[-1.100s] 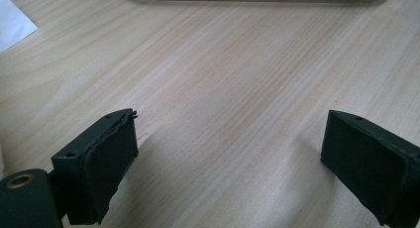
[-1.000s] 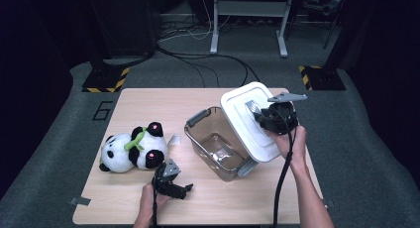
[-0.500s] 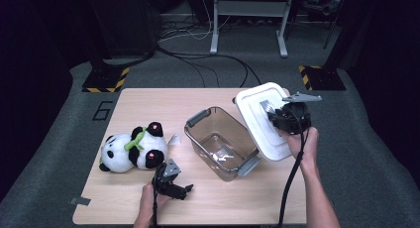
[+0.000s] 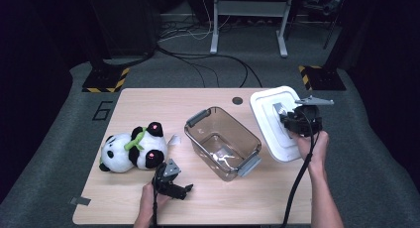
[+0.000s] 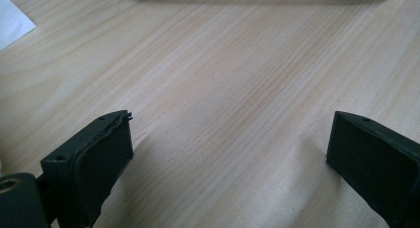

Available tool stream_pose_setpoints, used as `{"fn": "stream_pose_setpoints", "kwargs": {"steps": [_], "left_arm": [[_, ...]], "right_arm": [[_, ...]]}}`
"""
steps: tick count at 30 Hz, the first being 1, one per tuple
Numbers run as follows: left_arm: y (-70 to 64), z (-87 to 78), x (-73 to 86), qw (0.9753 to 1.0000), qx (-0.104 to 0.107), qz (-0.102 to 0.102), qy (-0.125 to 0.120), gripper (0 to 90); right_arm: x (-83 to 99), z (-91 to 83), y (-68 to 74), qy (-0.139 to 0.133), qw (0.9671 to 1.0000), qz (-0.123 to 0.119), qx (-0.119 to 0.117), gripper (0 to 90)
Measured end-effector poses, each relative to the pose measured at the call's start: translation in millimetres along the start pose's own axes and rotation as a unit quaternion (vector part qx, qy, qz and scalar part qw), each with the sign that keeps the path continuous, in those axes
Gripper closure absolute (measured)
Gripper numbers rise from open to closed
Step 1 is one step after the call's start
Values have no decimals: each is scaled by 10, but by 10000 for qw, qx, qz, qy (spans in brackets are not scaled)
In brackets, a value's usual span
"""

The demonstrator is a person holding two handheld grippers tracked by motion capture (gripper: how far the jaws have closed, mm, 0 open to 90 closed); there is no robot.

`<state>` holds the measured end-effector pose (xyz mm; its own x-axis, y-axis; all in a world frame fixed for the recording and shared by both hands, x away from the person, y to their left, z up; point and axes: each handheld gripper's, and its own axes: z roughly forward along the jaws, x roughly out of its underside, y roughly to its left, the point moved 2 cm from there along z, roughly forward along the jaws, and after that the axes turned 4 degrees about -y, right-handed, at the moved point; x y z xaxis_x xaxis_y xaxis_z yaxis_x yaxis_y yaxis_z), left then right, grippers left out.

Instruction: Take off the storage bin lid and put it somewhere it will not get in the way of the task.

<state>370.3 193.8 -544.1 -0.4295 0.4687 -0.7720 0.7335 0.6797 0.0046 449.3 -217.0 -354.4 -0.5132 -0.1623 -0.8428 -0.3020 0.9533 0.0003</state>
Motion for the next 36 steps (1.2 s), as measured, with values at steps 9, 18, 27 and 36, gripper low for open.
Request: {"fn": "stream_pose_setpoints", "kwargs": {"steps": [9, 18, 27, 36], "left_arm": [[6, -1, 0, 10000, -1, 14, 17, 37], [11, -9, -3, 10000, 6, 22, 55, 41], [8, -6, -3, 10000, -3, 3, 37, 41], [9, -8, -3, 10000, 4, 1, 51, 41]], "right_arm": [[173, 111, -169, 202, 9994, 198, 218, 671], [351, 271, -273, 477, 9972, 420, 383, 670], [544, 477, -336, 771, 9936, 685, 452, 670], [723, 705, -347, 1010, 9902, 843, 469, 670]]}}
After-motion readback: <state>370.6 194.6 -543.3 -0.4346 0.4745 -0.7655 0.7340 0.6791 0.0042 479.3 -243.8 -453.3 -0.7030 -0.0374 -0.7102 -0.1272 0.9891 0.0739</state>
